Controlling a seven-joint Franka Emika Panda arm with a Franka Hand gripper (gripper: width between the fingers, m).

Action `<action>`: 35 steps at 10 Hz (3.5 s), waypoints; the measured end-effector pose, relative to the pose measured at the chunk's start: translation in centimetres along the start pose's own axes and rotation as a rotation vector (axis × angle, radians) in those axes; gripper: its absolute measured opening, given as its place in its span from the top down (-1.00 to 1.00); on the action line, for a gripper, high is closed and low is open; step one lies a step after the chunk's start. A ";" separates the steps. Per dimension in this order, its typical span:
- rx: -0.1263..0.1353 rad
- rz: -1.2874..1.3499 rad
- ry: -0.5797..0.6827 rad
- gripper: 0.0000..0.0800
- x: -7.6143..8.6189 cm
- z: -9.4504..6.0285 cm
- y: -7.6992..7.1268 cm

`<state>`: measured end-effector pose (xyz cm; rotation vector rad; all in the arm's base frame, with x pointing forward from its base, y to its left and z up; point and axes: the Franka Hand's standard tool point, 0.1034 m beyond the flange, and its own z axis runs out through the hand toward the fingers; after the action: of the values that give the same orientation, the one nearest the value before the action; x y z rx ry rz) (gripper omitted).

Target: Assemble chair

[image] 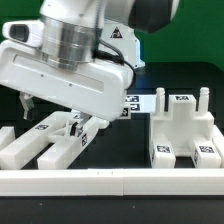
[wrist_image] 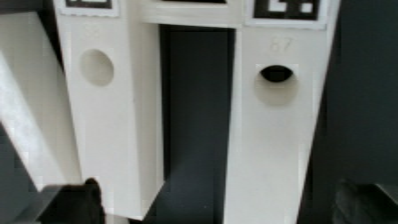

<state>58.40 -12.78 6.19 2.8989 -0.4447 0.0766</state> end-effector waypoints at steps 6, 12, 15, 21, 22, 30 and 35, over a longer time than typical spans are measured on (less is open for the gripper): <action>0.153 0.039 -0.040 -0.62 -1.0 0.2 -2.3; 0.207 0.082 -0.109 -0.62 -3.2 4.0 -2.4; 0.201 0.097 -0.112 -0.62 -2.9 4.7 -3.7; 0.200 0.100 -0.114 0.30 -3.0 4.8 -3.6; 0.200 0.095 -0.115 0.30 -2.9 4.5 -3.5; 0.241 -0.040 0.001 0.30 -2.5 -7.4 -8.4; 0.211 -0.147 0.016 0.30 -3.4 -10.2 -13.3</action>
Offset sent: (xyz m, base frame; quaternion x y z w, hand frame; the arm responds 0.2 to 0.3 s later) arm 0.0040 0.0521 -0.0123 0.1812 -0.0262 0.0231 0.9828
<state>58.96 2.79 13.26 3.1248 -0.2317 0.1316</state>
